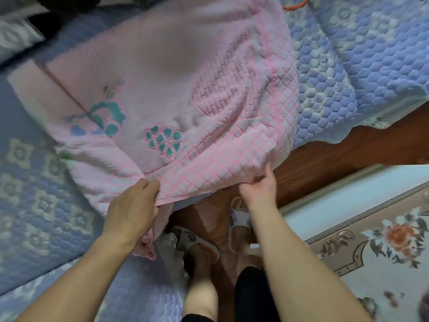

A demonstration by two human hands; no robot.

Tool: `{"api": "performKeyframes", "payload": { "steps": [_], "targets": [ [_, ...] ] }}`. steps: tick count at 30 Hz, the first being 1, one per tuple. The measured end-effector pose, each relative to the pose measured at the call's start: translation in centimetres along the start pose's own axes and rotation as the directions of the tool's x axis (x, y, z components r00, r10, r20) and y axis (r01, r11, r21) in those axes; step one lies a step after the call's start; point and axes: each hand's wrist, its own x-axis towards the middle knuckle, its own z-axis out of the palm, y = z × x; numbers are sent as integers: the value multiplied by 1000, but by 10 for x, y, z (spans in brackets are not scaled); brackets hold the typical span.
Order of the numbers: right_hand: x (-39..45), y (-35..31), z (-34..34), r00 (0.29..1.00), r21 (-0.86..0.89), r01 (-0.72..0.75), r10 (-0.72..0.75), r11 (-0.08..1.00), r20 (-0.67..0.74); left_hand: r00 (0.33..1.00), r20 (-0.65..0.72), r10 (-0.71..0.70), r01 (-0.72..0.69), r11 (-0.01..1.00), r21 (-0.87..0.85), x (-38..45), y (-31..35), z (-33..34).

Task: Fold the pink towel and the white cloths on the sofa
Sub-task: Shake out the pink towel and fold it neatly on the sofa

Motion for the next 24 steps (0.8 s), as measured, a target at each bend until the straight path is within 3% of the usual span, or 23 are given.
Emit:
{"api": "performKeyframes", "payload": {
  "steps": [2, 4, 8, 9, 10, 12, 13, 14, 15, 16, 17, 18, 19, 20, 21, 22, 24],
  "targets": [
    [-2, -37, -5, 995, -127, 83, -90, 988, -52, 997, 28, 66, -67, 996, 51, -1, 1, 2],
    [-3, -74, -13, 989, -121, 138, -143, 983, -37, 988, 62, 140, -144, 988, 64, 1, 8, 9],
    [-28, -122, -4, 953, -252, 294, -302, 922, 6, 992, 68, 104, -92, 982, -165, 7, 8, 19],
    [-36, -130, 2, 898, -326, 410, -439, 852, -17, 994, 74, 81, -61, 970, -236, 5, 2, 23],
    [-43, -138, 11, 795, -401, 528, -601, 748, -74, 996, 80, 47, -21, 954, -298, 1, -5, 27],
    [-58, -147, 27, 534, -547, 649, -829, 529, -168, 998, 46, -45, 61, 893, -446, -15, -21, 33],
    [-61, -145, 34, 465, -599, 662, -874, 451, -144, 991, 13, -135, 123, 847, -517, -27, -33, 37],
    [-64, -138, 39, 439, -692, 621, -894, 369, -83, 964, 2, -267, 218, 781, -585, -42, -43, 34],
    [-73, -121, 46, 456, -796, 554, -889, 246, 43, 901, 26, -433, 335, 655, -678, -57, -54, 27],
    [-84, -99, 54, 510, -855, 507, -838, 110, 194, 794, 105, -599, 437, 441, -784, -75, -65, 16],
    [-95, -76, 62, 579, -858, 513, -745, 18, 331, 665, 213, -715, 452, 159, -878, -93, -77, 7],
    [-109, -51, 72, 644, -832, 554, -624, -18, 442, 546, 370, -752, 397, -156, -904, -113, -89, -5],
    [-129, -23, 83, 673, -797, 601, -505, -53, 541, 483, 537, -692, 331, -424, -843, -133, -101, -13],
    [-147, 5, 92, 668, -756, 648, -408, -90, 622, 474, 654, -590, 290, -596, -749, -152, -112, -18],
    [-166, 30, 99, 661, -726, 675, -331, -129, 674, 486, 707, -514, 260, -687, -678, -168, -118, -25],
    [-182, 53, 103, 648, -697, 700, -273, -155, 711, 506, 706, -495, 231, -711, -664, -182, -117, -37],
    [-210, 91, 110, 601, -643, 736, -232, -213, 765, 529, 618, -581, 127, -666, -735, -196, -114, -63]
  ]
}}
